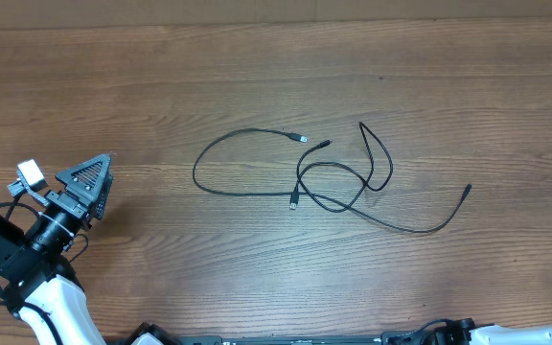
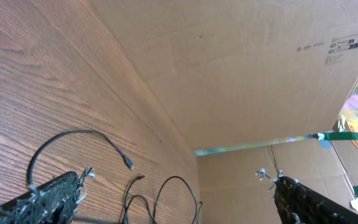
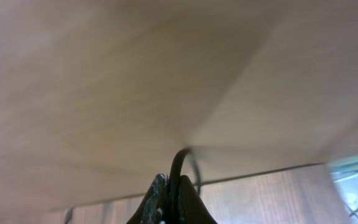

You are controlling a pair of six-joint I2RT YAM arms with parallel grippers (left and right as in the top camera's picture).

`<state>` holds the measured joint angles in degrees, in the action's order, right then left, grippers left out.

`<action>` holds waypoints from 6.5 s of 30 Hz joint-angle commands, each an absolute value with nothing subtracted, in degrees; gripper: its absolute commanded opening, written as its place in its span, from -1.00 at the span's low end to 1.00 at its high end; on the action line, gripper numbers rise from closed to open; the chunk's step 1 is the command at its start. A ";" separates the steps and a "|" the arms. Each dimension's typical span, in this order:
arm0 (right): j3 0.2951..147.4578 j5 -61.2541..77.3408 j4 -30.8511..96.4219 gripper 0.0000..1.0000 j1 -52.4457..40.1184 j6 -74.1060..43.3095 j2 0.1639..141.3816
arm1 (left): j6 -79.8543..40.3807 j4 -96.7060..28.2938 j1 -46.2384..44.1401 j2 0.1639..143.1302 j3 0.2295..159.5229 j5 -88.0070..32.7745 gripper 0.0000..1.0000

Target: Untangle cables

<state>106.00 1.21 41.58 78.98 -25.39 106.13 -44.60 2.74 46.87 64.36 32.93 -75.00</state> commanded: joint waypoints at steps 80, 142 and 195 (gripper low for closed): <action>80.01 1.98 59.90 0.50 43.46 -11.92 112.42 | -43.27 2.81 47.07 64.07 33.89 -75.85 0.99; 107.37 -2.68 50.70 1.00 35.79 -8.34 94.85 | -43.27 2.81 47.07 64.07 33.89 -75.85 0.99; 106.17 -5.08 97.06 1.00 -12.60 -42.02 90.76 | -43.29 2.81 47.07 64.07 33.89 -75.85 0.99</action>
